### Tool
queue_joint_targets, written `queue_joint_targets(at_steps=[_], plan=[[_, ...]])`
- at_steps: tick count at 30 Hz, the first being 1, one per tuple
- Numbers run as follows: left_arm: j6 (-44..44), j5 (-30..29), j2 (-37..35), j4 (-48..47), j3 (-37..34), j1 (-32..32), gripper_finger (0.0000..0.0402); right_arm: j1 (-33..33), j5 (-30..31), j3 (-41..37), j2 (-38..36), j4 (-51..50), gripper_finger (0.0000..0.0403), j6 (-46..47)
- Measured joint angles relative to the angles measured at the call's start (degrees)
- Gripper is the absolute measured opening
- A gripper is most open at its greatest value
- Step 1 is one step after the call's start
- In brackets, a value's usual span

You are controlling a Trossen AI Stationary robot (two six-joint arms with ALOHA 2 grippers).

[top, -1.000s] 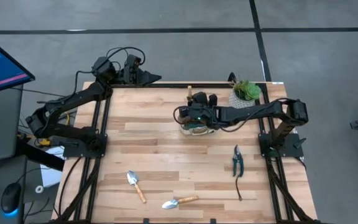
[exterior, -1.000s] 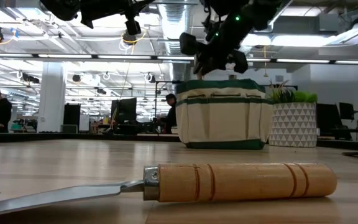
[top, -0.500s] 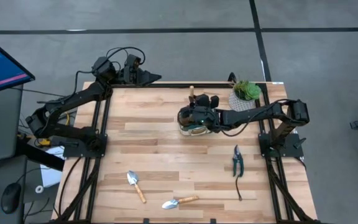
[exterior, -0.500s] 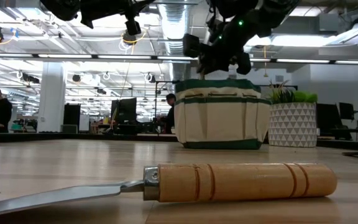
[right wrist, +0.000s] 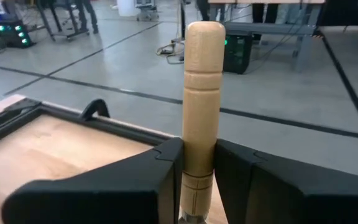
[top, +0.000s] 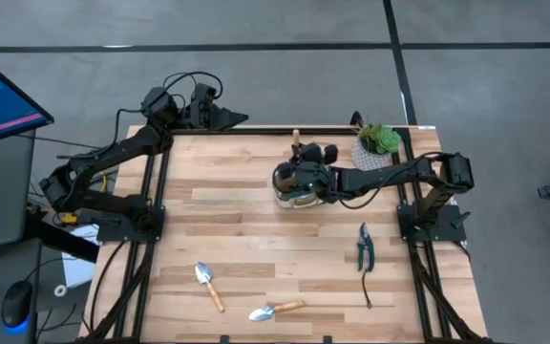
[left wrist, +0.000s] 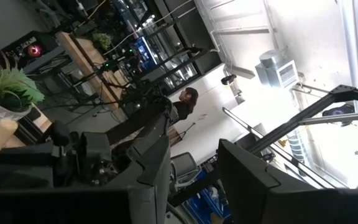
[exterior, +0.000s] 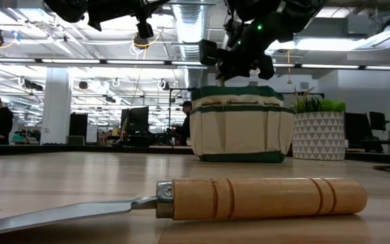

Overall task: Pick & Place Garden tools in Gardening bag
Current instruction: Put the trowel into the gardening bag

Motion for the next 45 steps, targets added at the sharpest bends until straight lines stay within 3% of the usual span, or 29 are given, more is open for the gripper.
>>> queue_joint_targets(at_steps=[14, 45], plan=[[0.25, 0.00, 0.00, 0.00, 0.00, 0.01, 0.0108, 0.68, -0.26, 0.32, 2.71, 4.95, 0.0056, 0.54], [0.42, 0.00, 0.00, 0.00, 0.00, 0.00, 0.0108, 1.53, -0.37, 0.04, 5.64, 3.86, 0.0061, 1.16]])
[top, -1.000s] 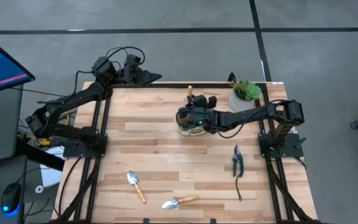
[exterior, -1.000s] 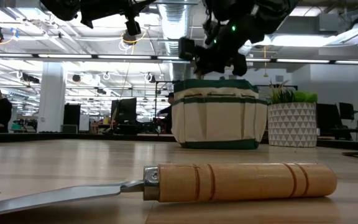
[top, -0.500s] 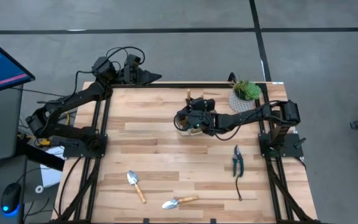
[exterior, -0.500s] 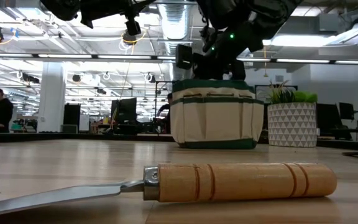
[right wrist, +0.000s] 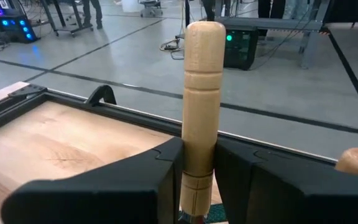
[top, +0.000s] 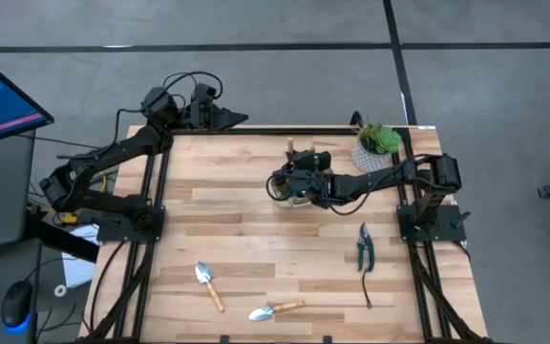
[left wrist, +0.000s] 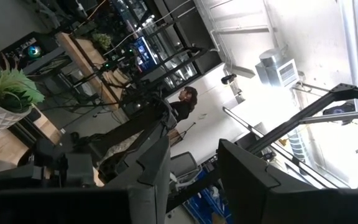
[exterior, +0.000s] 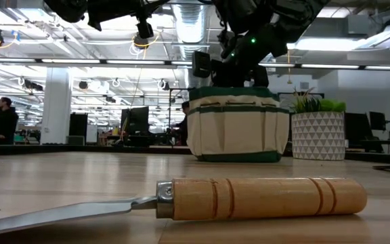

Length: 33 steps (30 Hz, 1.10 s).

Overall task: Pick & Place Garden tools in Gardening bag
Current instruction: Put the trowel into the gardening bag

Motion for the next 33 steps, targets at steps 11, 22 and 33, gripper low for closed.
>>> queue_joint_targets(at_steps=[11, 22, 33], plan=[[0.38, 0.02, 0.00, -0.02, 0.00, 0.00, 0.0108, 0.46, -0.07, -0.02, 0.00, -0.08, 0.0187, -2.66], [3.43, 0.02, 0.00, -0.11, 0.00, 0.01, 0.0108, 1.82, -0.07, -0.09, -3.94, 0.26, 0.0190, -8.69], [3.43, 0.02, 0.00, -0.07, 0.00, 0.00, 0.0108, 0.96, -3.69, -0.02, -15.24, 6.25, 0.0207, -18.96]])
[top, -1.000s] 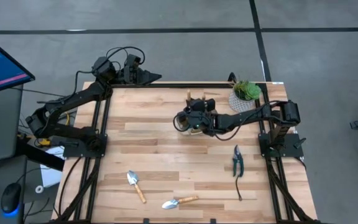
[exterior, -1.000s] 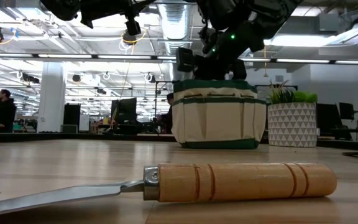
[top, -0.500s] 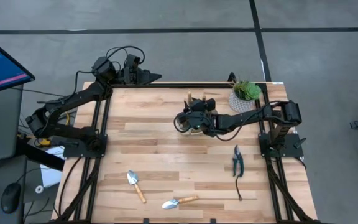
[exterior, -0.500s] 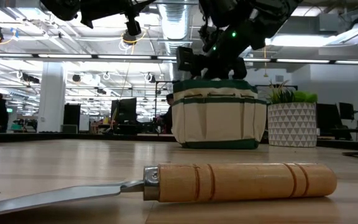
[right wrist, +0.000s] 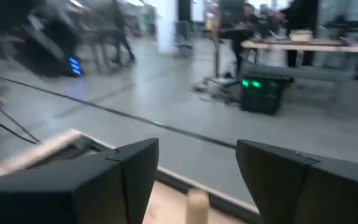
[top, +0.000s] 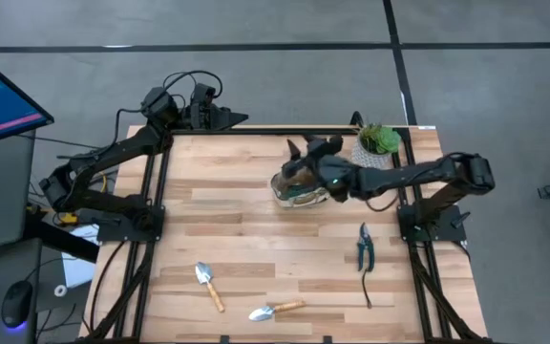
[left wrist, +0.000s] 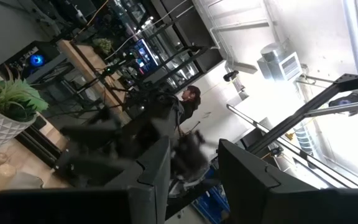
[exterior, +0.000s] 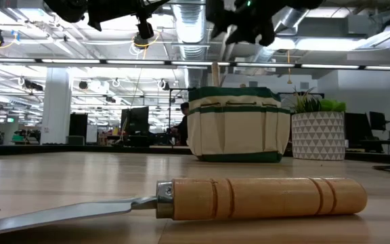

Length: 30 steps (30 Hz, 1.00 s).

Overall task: Pick & Place Garden tools in Gardening bag
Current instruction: Put the trowel into the gardening bag

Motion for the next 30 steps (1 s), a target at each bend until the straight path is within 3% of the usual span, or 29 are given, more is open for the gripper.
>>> queue_joint_targets(at_steps=[3, 6, 9, 15, 30], plan=[[0.00, 0.00, 0.00, 0.02, 0.00, 0.00, 0.0108, -3.75, -9.05, 0.07, -1.73, 0.56, 0.0171, 0.86], [0.00, 0.00, 0.00, 0.02, 0.02, 0.00, 0.0108, -7.83, -18.85, 0.02, -1.65, 0.20, 0.0092, 4.45], [0.00, 0.02, 0.00, 0.03, 0.00, 0.00, 0.0108, -10.24, -24.47, 0.10, -0.32, 0.53, 0.0017, 5.08], [0.00, 0.08, 0.00, 0.03, 0.01, 0.01, 0.0108, -10.79, -27.93, 0.00, 2.41, 0.19, 0.0009, 8.45], [0.00, 0.30, 0.02, 0.04, 0.02, 0.01, 0.0108, -8.31, -27.11, -0.02, 3.56, -3.89, 0.0001, 9.42]])
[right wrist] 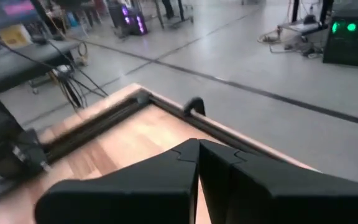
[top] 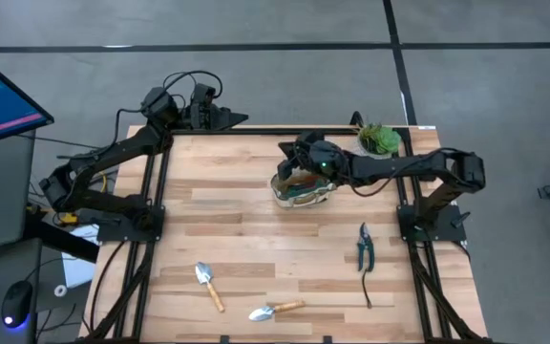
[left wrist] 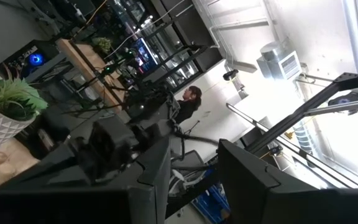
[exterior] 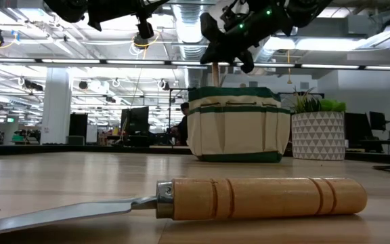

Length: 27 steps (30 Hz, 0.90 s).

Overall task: Pick & Place Garden tools in Gardening bag
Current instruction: Put the trowel into the gardening bag

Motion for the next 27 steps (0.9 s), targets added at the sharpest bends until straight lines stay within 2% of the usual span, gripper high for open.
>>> queue_joint_targets(at_steps=[6, 13, 17, 22, 27], plan=[[0.00, -0.04, 0.00, 0.02, 0.00, -0.01, 0.0108, 0.66, -0.20, 0.08, -4.71, 5.71, 0.0001, -5.53], [0.00, -0.04, 0.00, 0.02, 0.00, -0.01, 0.0108, -1.23, -1.46, 0.07, -6.35, -5.08, 0.0000, -3.18], [0.00, -0.04, 0.00, 0.04, -0.01, 0.00, 0.0108, -1.35, -3.74, 0.04, -4.97, -6.29, 0.0000, -1.92], [0.02, 0.10, 0.00, 0.04, 0.00, 0.00, 0.0108, -1.27, -3.75, -0.04, -4.19, -9.93, 0.0000, -0.53], [0.02, 0.11, 0.00, 0.06, 0.00, -0.01, 0.0108, -1.18, -3.68, -0.04, -4.71, -9.26, 0.0000, -0.62]])
